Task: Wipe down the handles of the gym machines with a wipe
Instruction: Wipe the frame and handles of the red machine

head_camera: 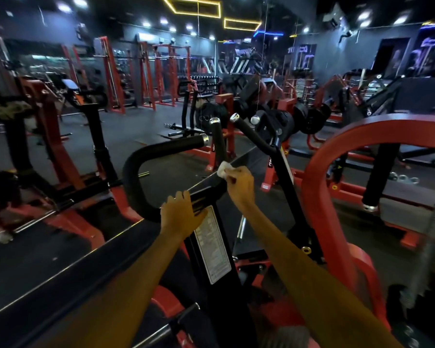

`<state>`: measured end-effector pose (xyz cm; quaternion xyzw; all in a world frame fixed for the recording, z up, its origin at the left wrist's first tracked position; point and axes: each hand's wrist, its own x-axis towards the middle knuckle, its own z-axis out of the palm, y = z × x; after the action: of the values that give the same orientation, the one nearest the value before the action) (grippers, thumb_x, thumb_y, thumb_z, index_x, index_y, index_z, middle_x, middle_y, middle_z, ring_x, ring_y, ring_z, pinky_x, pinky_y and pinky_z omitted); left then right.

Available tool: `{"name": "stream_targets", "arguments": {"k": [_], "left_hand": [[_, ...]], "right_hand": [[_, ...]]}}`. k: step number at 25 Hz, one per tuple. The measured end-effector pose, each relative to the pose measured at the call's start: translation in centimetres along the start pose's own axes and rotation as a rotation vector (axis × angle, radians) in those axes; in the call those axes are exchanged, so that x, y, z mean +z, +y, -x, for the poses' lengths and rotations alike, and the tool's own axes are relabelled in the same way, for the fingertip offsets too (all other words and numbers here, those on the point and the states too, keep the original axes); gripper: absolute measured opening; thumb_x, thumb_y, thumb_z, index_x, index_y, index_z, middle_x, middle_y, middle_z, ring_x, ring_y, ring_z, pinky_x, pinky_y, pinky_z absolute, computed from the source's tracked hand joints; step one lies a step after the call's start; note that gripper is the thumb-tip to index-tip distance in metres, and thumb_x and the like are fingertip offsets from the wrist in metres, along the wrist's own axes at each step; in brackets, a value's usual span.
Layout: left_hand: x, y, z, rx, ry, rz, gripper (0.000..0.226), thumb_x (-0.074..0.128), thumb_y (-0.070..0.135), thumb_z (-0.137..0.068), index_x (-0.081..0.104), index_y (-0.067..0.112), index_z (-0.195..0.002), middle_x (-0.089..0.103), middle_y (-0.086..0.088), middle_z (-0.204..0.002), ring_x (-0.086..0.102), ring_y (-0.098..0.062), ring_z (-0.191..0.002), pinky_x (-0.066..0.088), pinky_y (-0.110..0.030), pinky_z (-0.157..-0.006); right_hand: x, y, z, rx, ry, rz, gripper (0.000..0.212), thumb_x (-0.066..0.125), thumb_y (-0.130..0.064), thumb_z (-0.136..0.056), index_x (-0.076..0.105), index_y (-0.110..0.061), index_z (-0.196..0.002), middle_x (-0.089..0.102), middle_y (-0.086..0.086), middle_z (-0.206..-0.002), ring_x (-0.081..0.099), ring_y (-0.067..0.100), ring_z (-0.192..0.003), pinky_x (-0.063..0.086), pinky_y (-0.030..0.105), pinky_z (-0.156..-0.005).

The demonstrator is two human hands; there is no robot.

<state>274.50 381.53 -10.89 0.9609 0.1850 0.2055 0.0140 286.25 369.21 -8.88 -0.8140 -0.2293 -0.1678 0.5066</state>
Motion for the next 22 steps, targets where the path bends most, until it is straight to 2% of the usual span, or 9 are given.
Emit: {"name": "stream_targets", "arguments": {"k": [2,5,7,9,12,16,19,22], "left_hand": [[-0.5,0.8,-1.4,-0.062,-0.078,-0.071,0.071,0.043,0.069,-0.086,0.052,0.006,-0.117,0.060,-0.008,-0.111,0.059,-0.024,-0.098,0.040,-0.031,-0.069],[-0.9,1.7,-3.6,-0.075,-0.202,-0.102,0.071,0.035,0.074,-0.085,0.063,0.009,-0.096,0.065,-0.003,-0.089,0.062,-0.019,-0.078,0.043,-0.028,-0.065],[-0.6,1.8,-4.1,-0.045,-0.184,-0.044,0.069,0.034,0.074,-0.085,0.062,0.011,-0.083,0.059,0.001,-0.072,0.058,-0.015,-0.065,0.045,-0.027,-0.062],[-0.2,1.6,-4.0,-0.013,-0.112,-0.043,0.065,0.035,0.073,-0.086,0.053,0.013,-0.068,0.047,0.005,-0.058,0.049,-0.011,-0.054,0.041,-0.025,-0.057],[-0.4,1.6,-3.8,0.004,-0.088,-0.052,0.063,0.034,0.073,-0.086,0.037,0.017,-0.058,0.040,0.006,-0.054,0.042,-0.009,-0.049,0.038,-0.024,-0.056],[-0.5,1.8,-3.8,0.000,-0.065,-0.059,0.064,0.033,0.075,-0.085,0.037,0.018,-0.056,0.040,0.006,-0.052,0.036,-0.006,-0.044,0.033,-0.022,-0.052],[-0.8,2.1,-3.8,-0.025,-0.055,-0.063,0.067,0.031,0.077,-0.083,0.038,0.018,-0.054,0.040,0.006,-0.049,0.036,-0.006,-0.042,0.028,-0.021,-0.045],[-1.0,2.4,-3.6,-0.042,-0.034,-0.118,0.069,0.028,0.080,-0.081,0.039,0.018,-0.054,0.041,0.006,-0.048,0.036,-0.006,-0.041,0.024,-0.020,-0.041]], "right_hand": [[1.7,1.0,-0.2,-0.023,-0.093,0.059,0.015,0.059,-0.006,-0.087,0.068,0.000,-0.098,0.052,0.009,-0.102,0.055,0.015,-0.091,0.034,0.002,-0.069],[2.7,1.6,0.2,-0.023,-0.087,-0.004,0.014,0.059,-0.005,-0.088,0.069,0.002,-0.096,0.051,0.013,-0.102,0.047,0.007,-0.086,0.034,-0.004,-0.071],[2.4,2.0,-0.6,-0.068,-0.019,-0.011,0.012,0.063,-0.002,-0.085,0.070,0.002,-0.093,0.053,0.016,-0.099,0.049,0.011,-0.086,0.034,-0.004,-0.072],[2.2,2.4,-2.0,-0.114,0.010,0.005,0.010,0.064,0.000,-0.083,0.069,0.003,-0.091,0.053,0.011,-0.096,0.049,0.011,-0.087,0.037,0.000,-0.076],[2.3,2.8,-4.3,-0.206,-0.028,0.077,0.009,0.062,-0.001,-0.084,0.067,0.004,-0.090,0.051,0.003,-0.093,0.048,0.003,-0.085,0.044,0.014,-0.082],[2.0,2.3,-8.7,-0.366,-0.159,0.265,0.010,0.060,-0.006,-0.086,0.065,0.003,-0.087,0.050,0.000,-0.091,0.047,0.005,-0.086,0.032,0.005,-0.076],[1.9,0.3,-12.6,-0.387,-0.257,0.278,0.014,0.057,-0.010,-0.089,0.066,0.001,-0.092,0.050,0.001,-0.088,0.048,0.007,-0.080,0.033,0.015,-0.073],[1.0,-2.1,-17.2,-0.370,-0.187,0.260,0.016,0.054,-0.003,-0.089,0.067,0.003,-0.094,0.053,-0.003,-0.081,0.050,0.003,-0.077,0.033,0.007,-0.072]]}}
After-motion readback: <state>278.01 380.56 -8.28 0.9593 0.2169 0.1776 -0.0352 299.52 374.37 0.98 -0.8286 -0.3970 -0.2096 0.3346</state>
